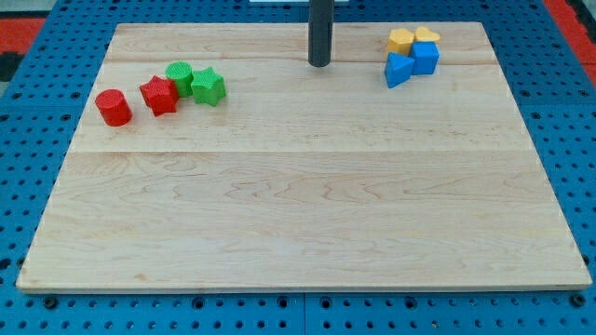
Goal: Push the blue cube and blue triangle towards bottom
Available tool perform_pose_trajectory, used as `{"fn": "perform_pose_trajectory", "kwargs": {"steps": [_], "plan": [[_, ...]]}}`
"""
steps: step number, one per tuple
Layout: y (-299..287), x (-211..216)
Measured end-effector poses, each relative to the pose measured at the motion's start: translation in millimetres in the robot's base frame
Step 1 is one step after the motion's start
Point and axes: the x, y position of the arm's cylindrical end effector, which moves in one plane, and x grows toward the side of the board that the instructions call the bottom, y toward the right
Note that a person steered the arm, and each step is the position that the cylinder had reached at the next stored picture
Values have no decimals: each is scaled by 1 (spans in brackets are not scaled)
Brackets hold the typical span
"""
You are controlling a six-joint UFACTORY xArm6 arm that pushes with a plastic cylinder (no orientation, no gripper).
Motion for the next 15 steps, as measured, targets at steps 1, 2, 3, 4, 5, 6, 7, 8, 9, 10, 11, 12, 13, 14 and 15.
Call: {"fn": "perform_pose_trajectory", "kwargs": {"steps": [1,2,3,4,5,6,7,8,9,10,11,12,13,14,15], "plan": [[-8,-63],[-15,-75],[53,-77],[95,-80],[154,-76],[201,-57],[179,-15],[66,7],[45,16],[79,21],[89,25],[90,25],[90,26],[90,26],[138,39]]}}
